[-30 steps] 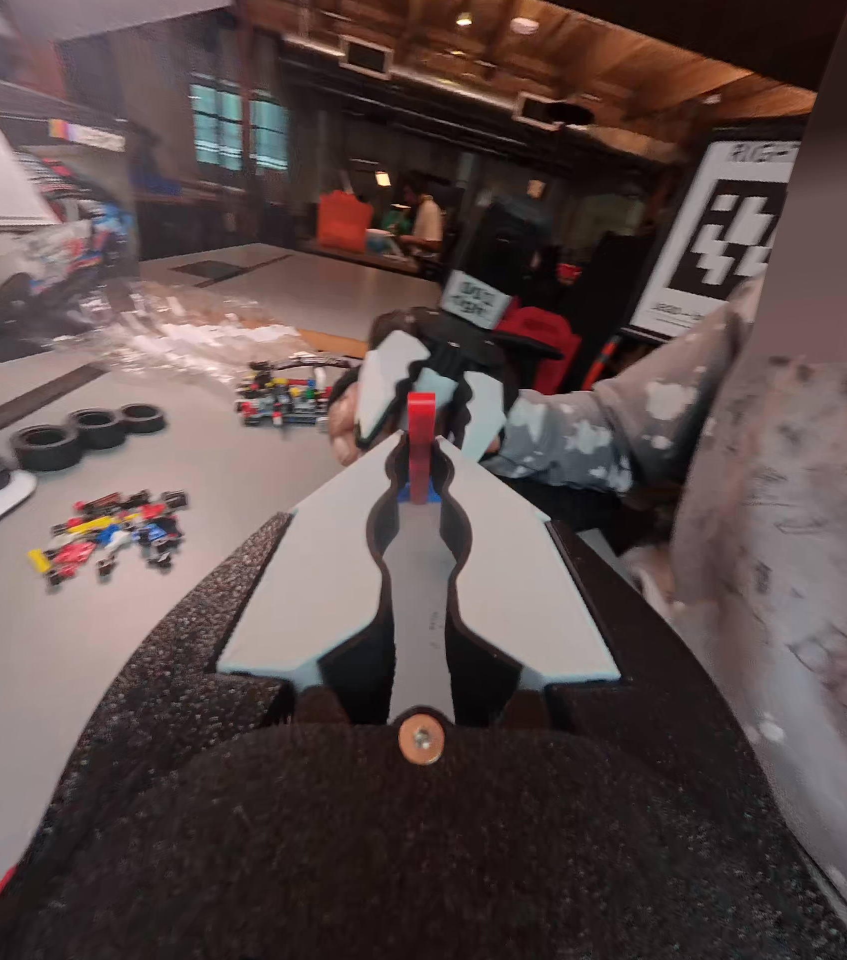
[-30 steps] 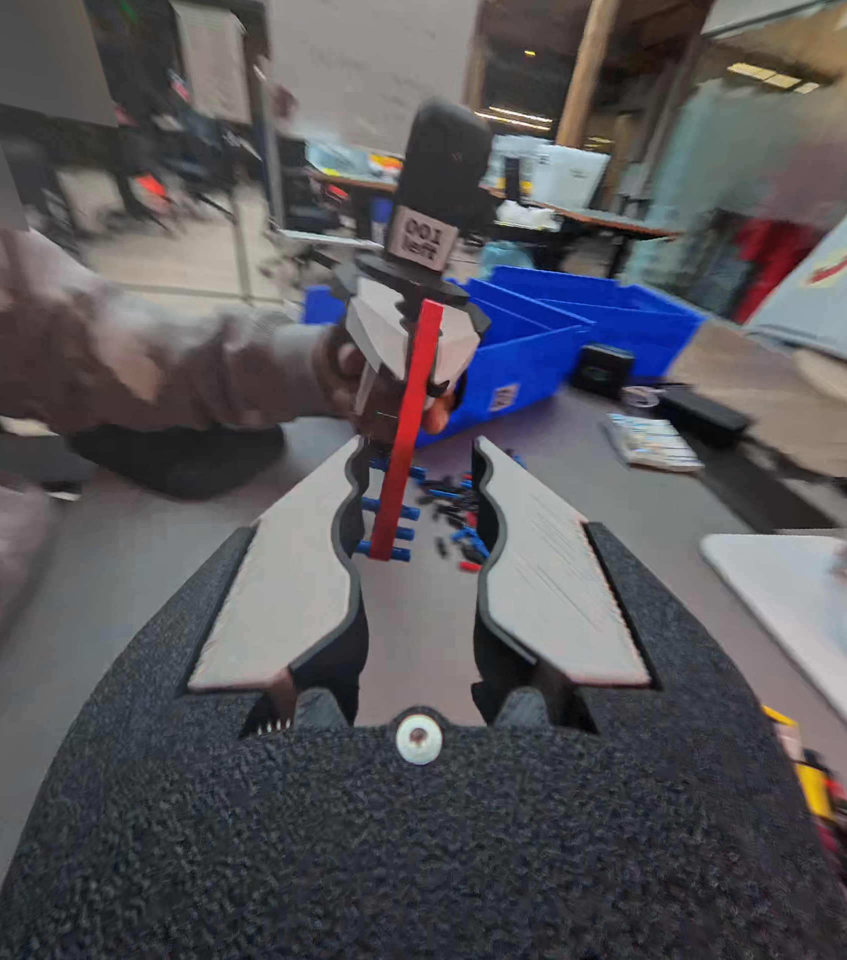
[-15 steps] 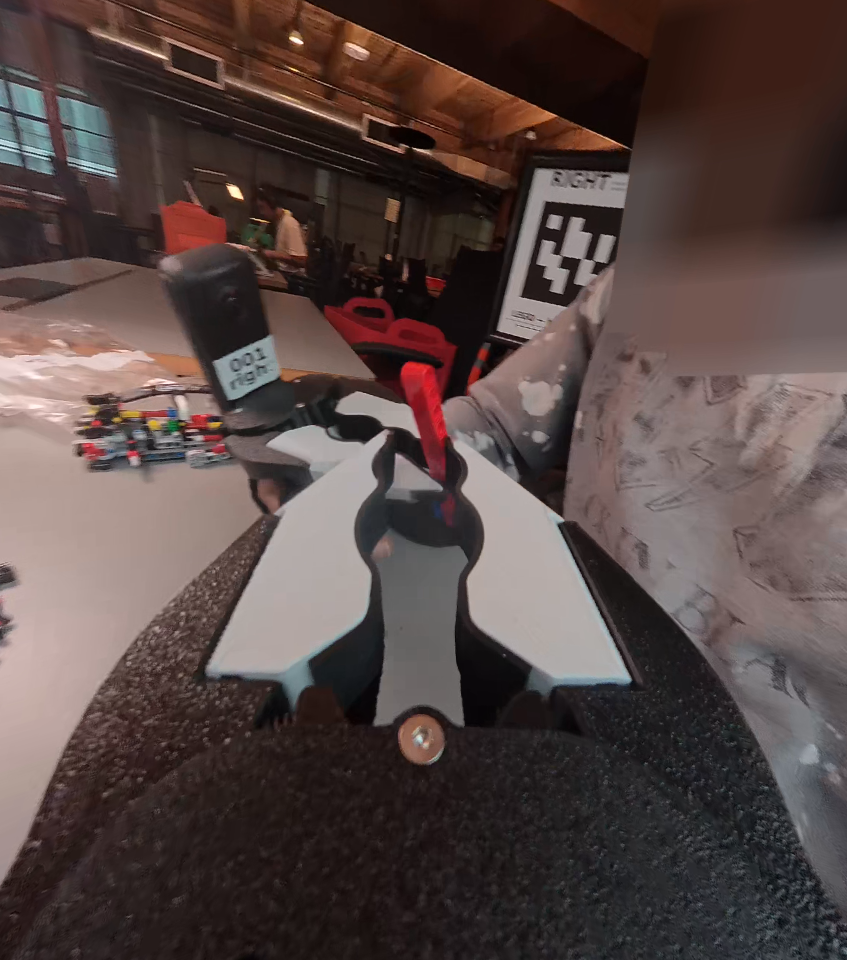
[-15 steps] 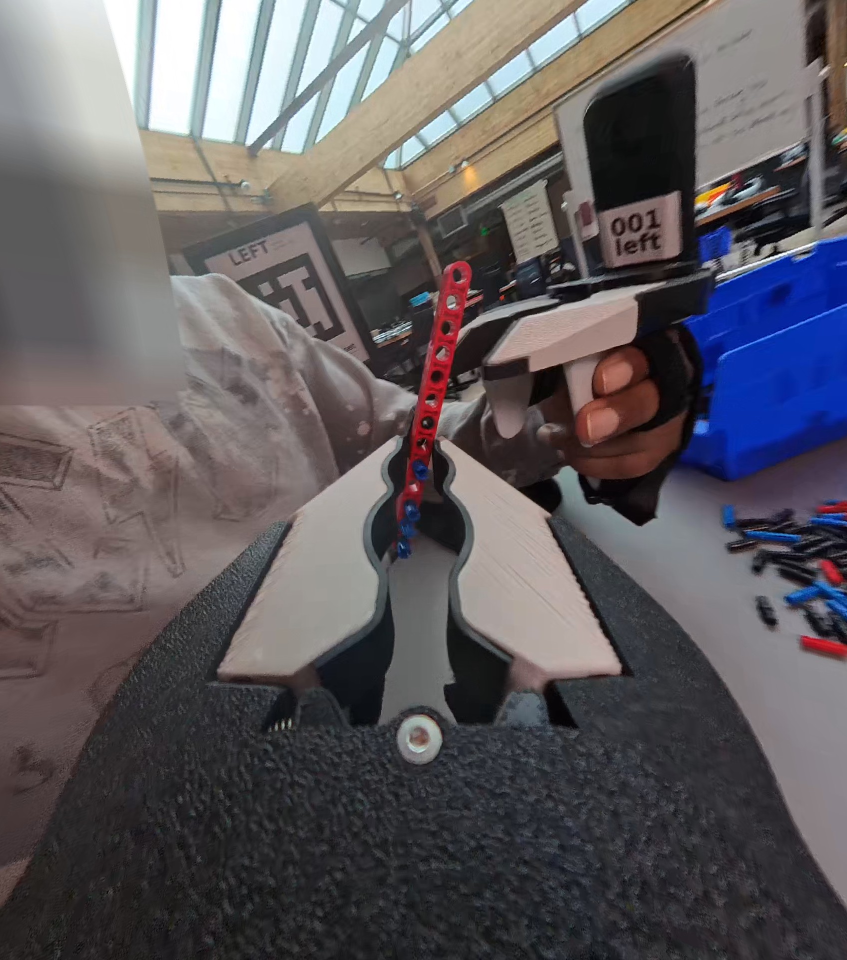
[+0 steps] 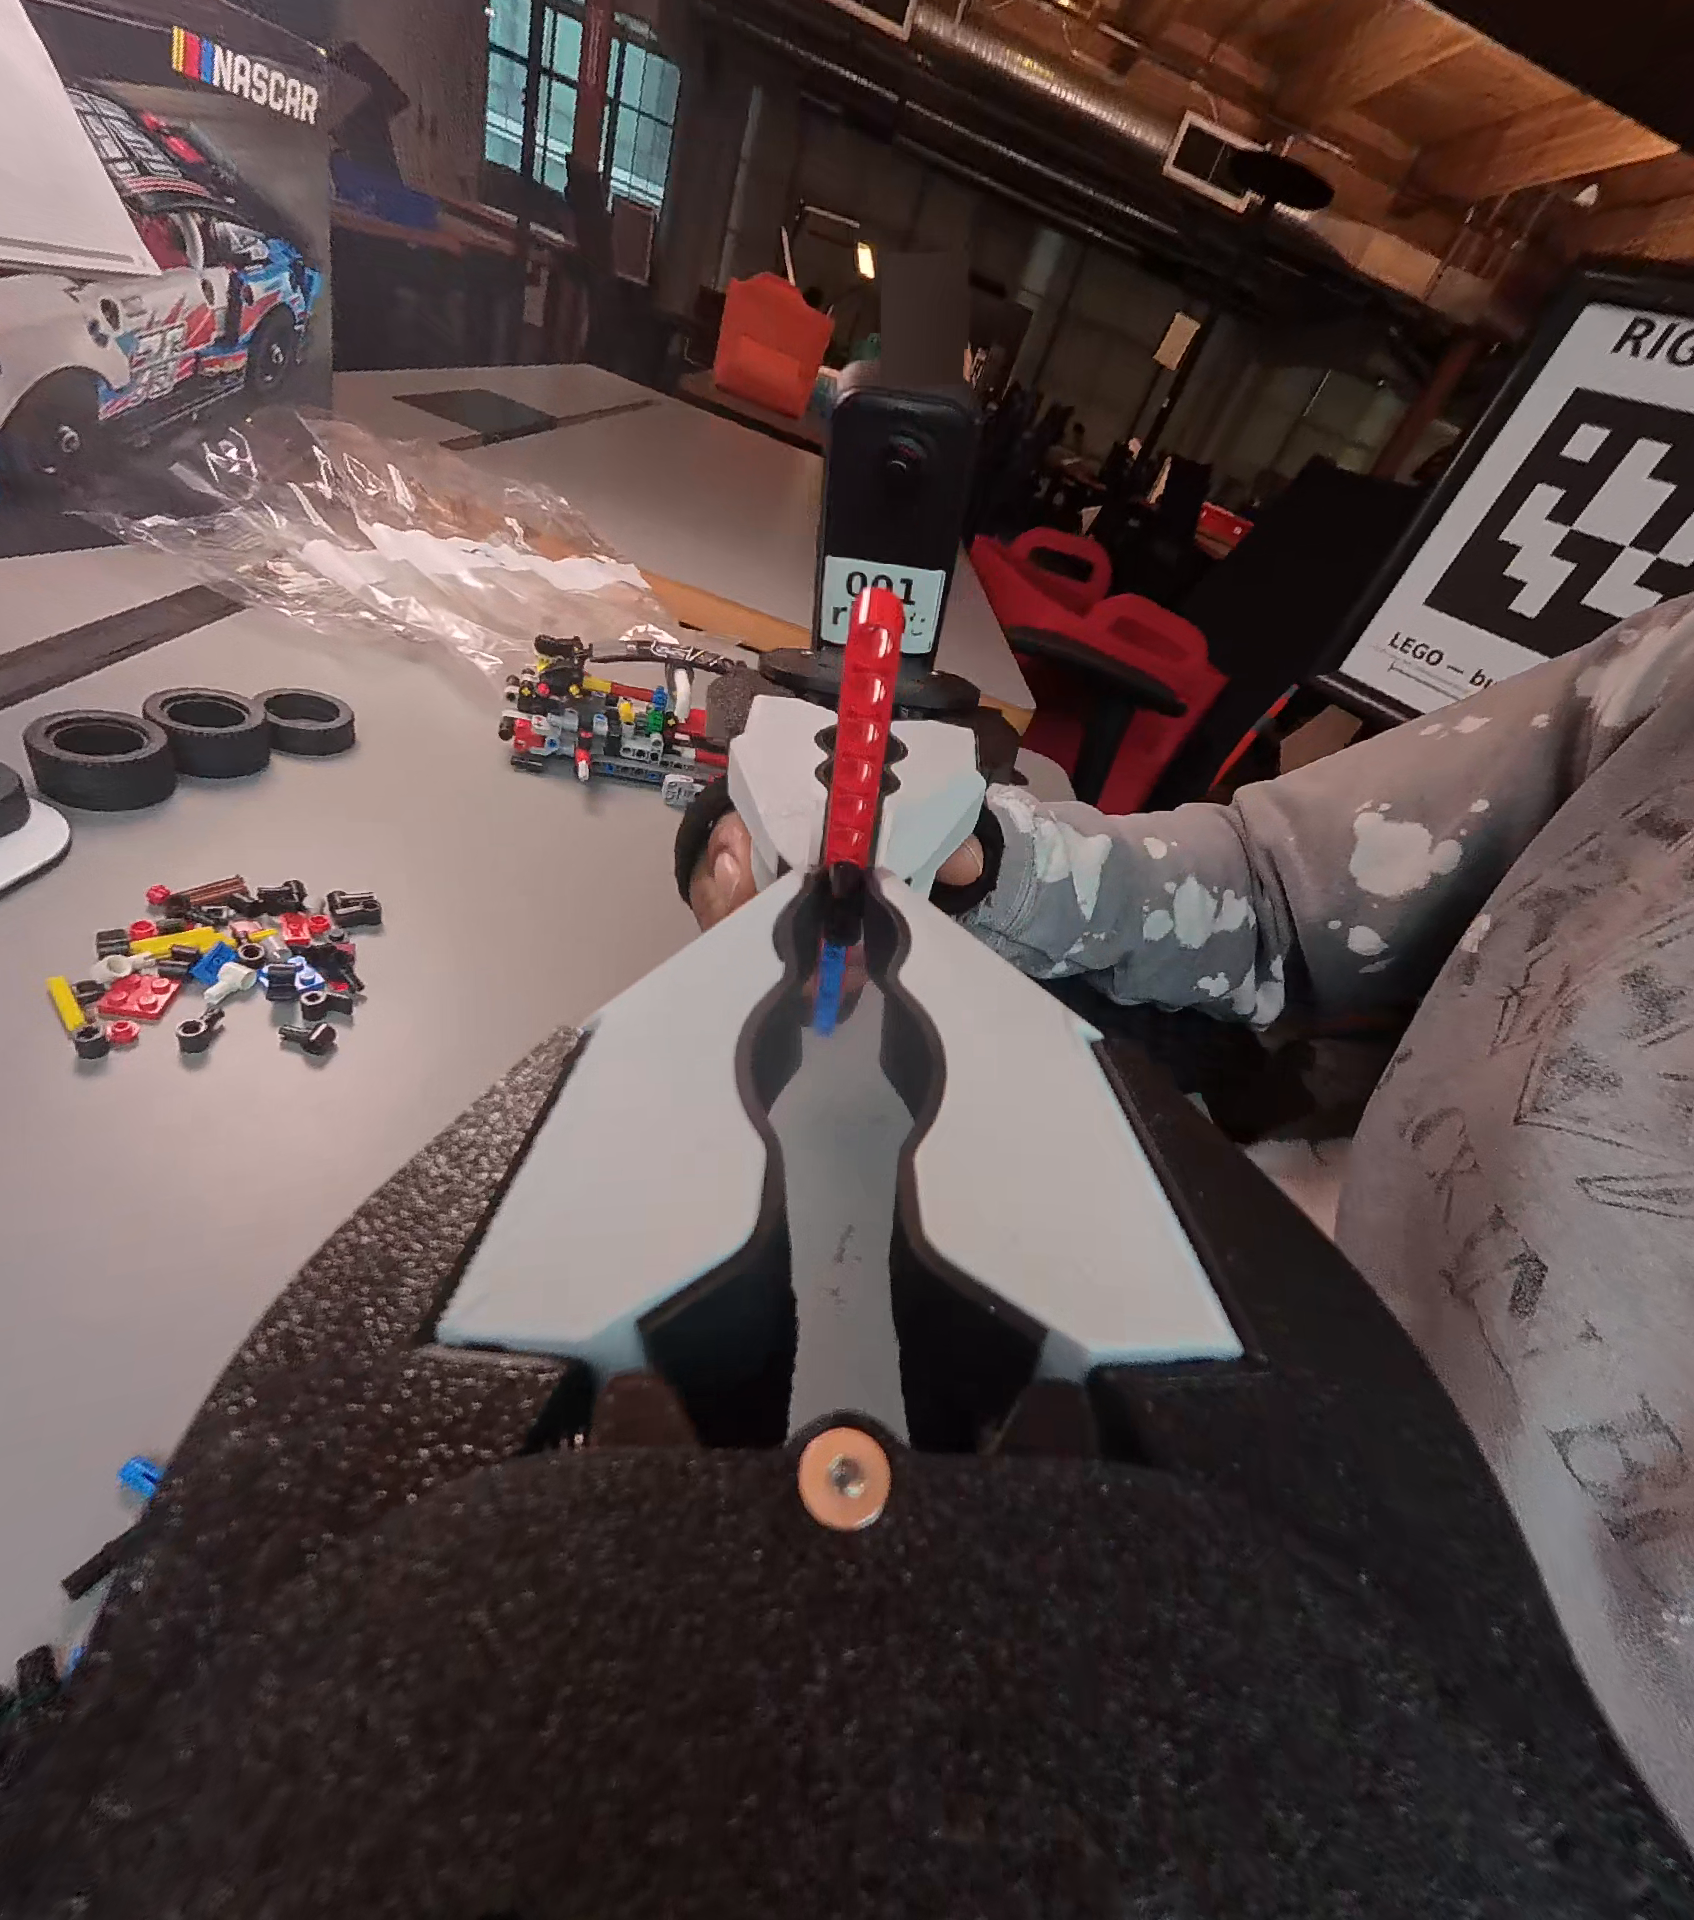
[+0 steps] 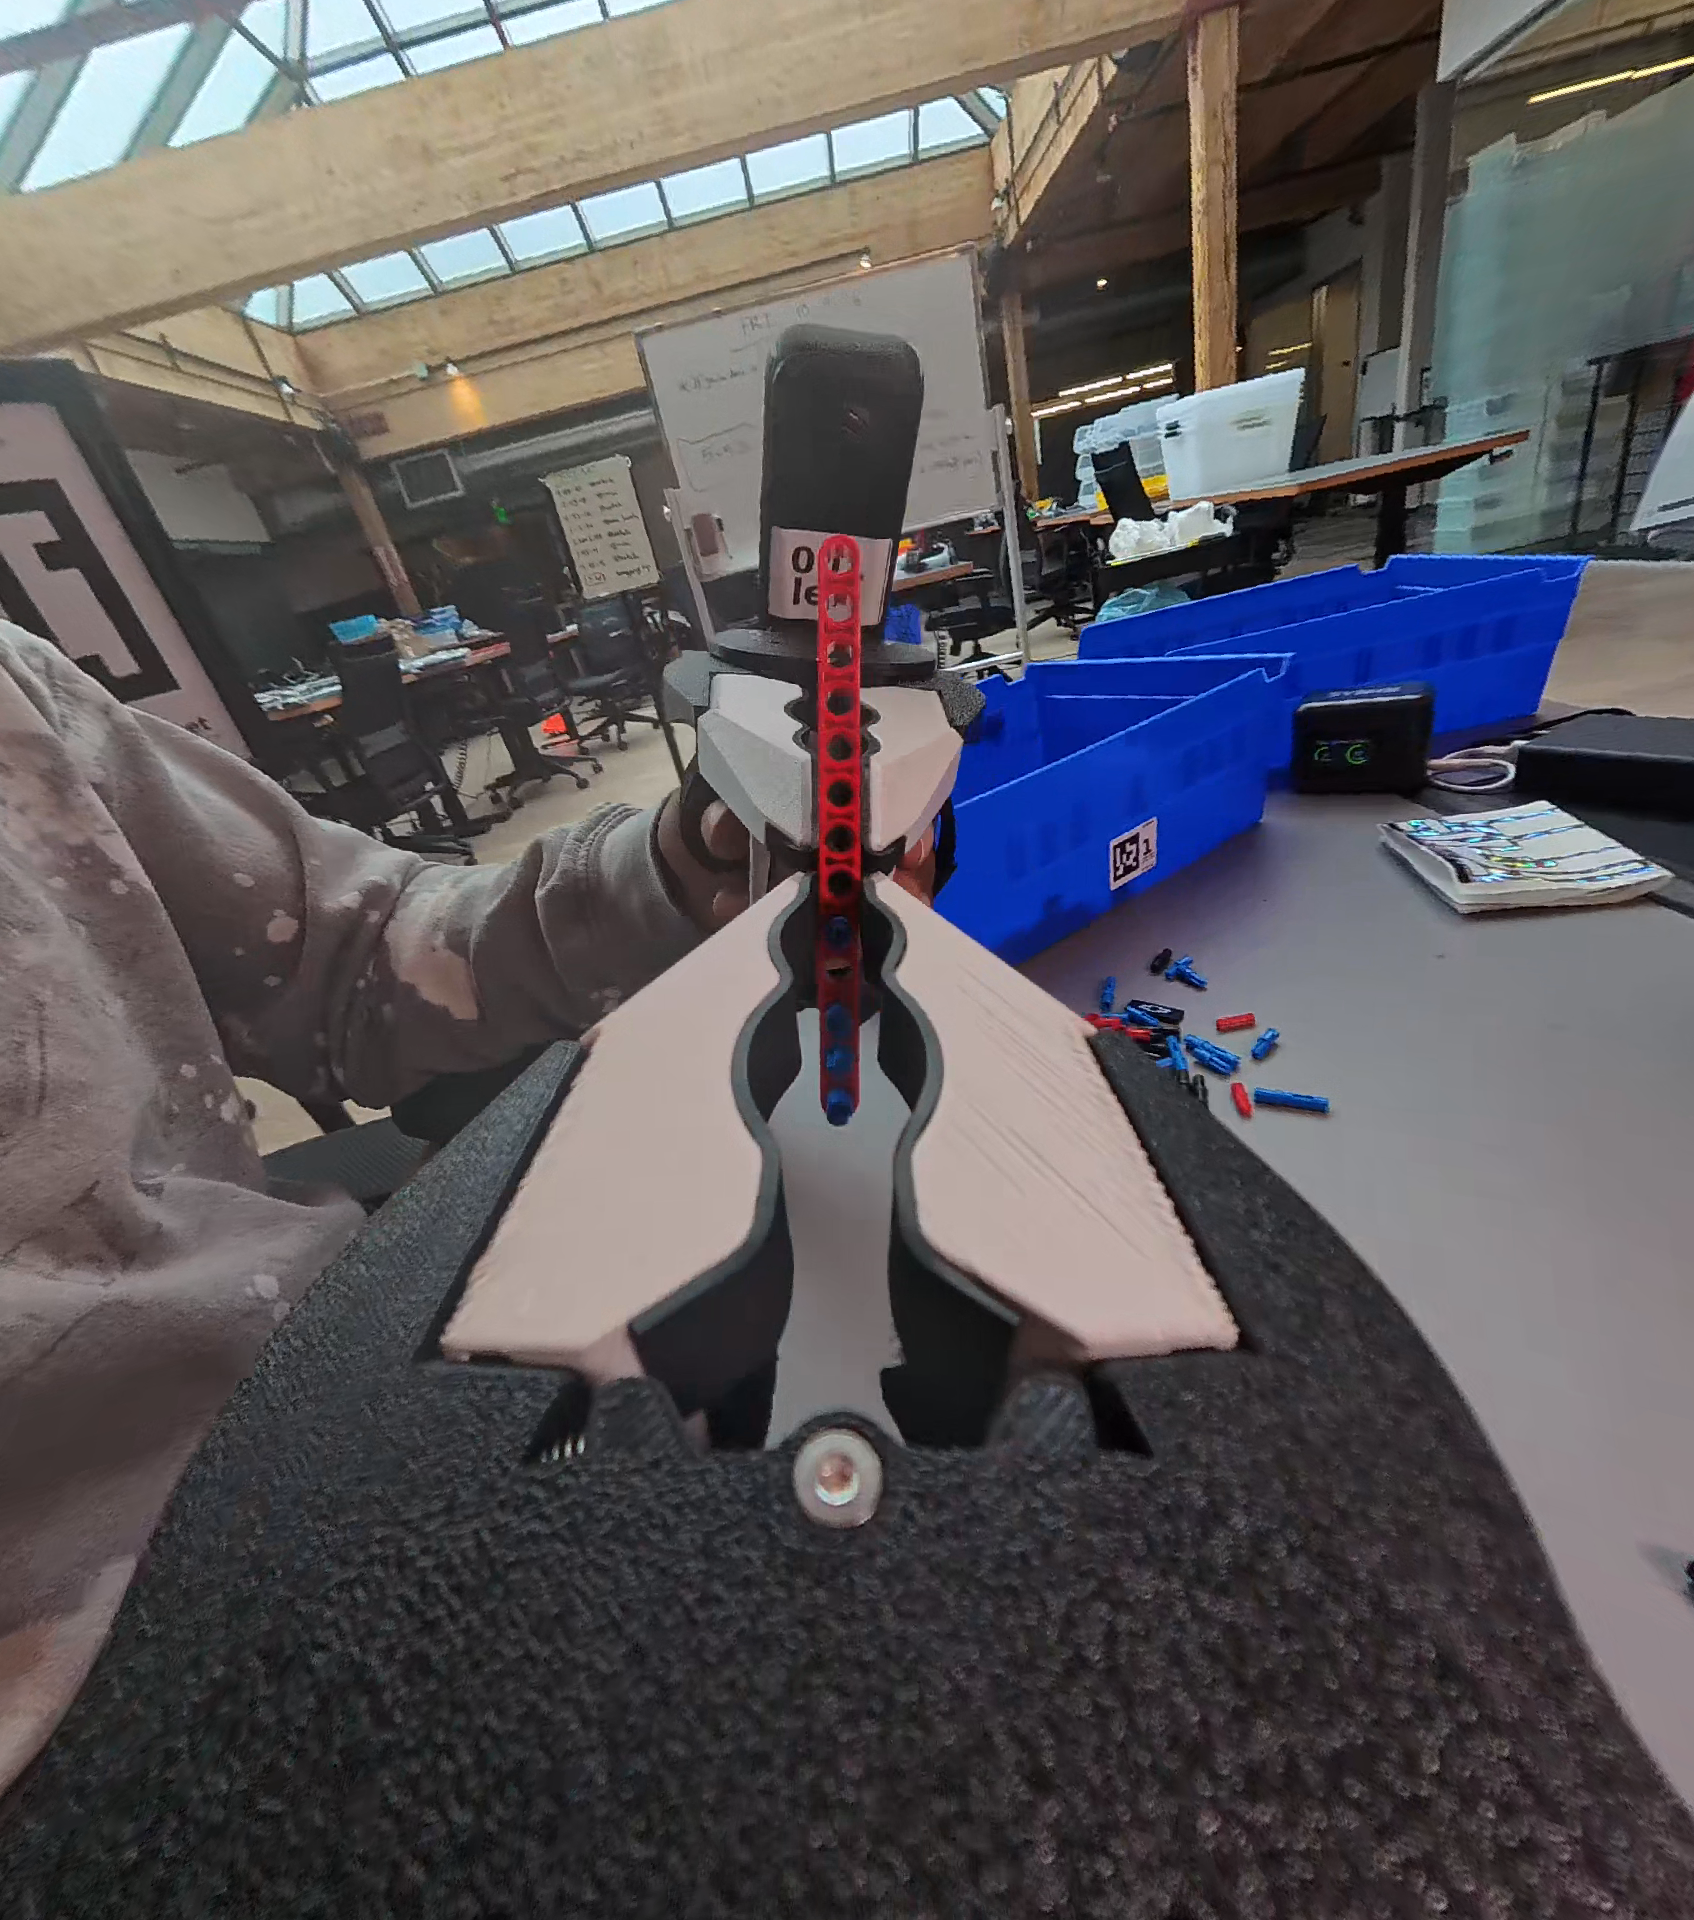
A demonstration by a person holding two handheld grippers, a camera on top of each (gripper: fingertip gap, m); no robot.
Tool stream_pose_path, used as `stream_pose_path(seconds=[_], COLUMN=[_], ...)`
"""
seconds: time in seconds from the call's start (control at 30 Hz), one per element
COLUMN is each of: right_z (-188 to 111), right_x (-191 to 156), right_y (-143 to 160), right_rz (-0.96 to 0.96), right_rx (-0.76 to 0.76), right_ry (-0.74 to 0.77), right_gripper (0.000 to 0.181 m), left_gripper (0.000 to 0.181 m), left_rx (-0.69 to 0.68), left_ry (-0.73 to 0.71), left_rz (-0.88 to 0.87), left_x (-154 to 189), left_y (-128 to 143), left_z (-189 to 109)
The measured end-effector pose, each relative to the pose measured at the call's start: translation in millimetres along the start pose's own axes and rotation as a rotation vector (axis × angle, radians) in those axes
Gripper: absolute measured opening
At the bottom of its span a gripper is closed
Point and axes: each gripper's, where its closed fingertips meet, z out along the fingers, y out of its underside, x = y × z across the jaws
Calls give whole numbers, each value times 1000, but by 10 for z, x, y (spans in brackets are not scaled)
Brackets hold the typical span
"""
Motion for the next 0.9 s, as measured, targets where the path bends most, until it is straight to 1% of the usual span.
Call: stream_pose_path(seconds=[0.17,0.27,0.3,0.33,0.37,0.4,0.43,0.5,0.57,0.63,0.7,0.73,0.8,0.87,0.9], right_z=[24,23,-72,-318,-559,-694,-754,-720,-619,-575,-573,-573,-565,-545,-528], right_x=[-52,-104,-56,51,162,234,255,287,346,387,431,434,431,406,389], right_y=[-80,-175,-323,-593,-759,-800,-817,-808,-727,-670,-642,-638,-632,-632,-625], right_rz=[53,72,102,177,170,115,109,164,261,390,482,512,554,576,577], right_rx=[42,96,191,349,422,407,392,384,371,385,416,430,447,456,452], right_ry=[-64,-102,-91,-87,-40,32,58,69,68,29,0,-22,-54,-83,-92], right_gripper=[6,7,7,7,6,5,6,6,6,6,6,6,6,6,5], left_gripper=[5,5,5,5,5,5,5,5,6,7,8,8,11,20,24], left_rx=[-110,-148,-157,-174,-166,-148,-140,-171,-234,-302,-360,-366,-342,-316,-297], left_ry=[-82,-100,-114,-148,-179,-206,-262,-452,-693,-960,-1128,-1174,-1214,-1219,-1209], left_rz=[46,54,49,47,33,9,10,27,21,-4,-55,-81,-122,-132,-118], left_x=[50,115,102,48,-14,-66,-144,-397,-723,-1017,-1158,-1198,-1250,-1282,-1286], left_y=[-55,-124,-132,-116,-119,-143,-176,-227,-201,-101,49,105,166,178,149], left_z=[-29,-48,-88,-187,-314,-441,-574,-897,-1333,-1882,-2323,-2469,-2620,-2633,-2587])
